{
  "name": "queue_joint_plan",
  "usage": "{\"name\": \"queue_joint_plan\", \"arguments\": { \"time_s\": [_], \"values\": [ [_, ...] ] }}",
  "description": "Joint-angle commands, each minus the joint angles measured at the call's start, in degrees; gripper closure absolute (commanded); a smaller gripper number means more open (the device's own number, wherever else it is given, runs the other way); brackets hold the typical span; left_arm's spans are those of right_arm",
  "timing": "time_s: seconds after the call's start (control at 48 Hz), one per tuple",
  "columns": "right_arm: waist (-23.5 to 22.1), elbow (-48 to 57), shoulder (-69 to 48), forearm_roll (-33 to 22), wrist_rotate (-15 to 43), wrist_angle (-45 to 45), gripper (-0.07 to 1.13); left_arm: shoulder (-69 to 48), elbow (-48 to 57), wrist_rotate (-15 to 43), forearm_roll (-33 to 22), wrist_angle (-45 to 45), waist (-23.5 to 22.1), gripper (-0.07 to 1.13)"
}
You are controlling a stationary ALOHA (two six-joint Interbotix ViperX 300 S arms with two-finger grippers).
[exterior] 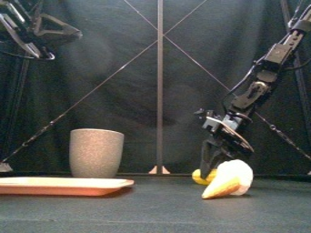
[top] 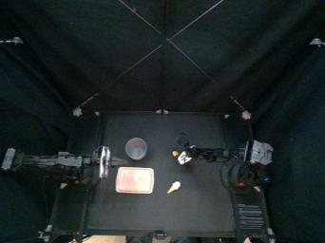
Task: Pick the corn then place it in the grey bowl
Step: Place corn in the grey bowl
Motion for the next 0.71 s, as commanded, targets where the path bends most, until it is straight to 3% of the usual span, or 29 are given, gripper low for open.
{"name": "queue_joint_plan", "arguments": {
  "time_s": [0.021,0.375,0.708],
  "values": [
    [0.44,-3.08,-2.37,-0.26,-0.26,-0.18,0.49,0.09,-0.88,0.00,0.09,-0.35,0.09,0.95],
    [3.25,-22.32,-6.24,-6.06,-0.35,3.16,0.49,0.09,-0.97,0.00,0.09,-0.44,0.09,0.95],
    [5.54,-41.75,6.77,-10.99,-0.53,3.78,0.49,0.00,-0.88,0.00,0.09,-0.35,0.09,0.95]
  ]
}}
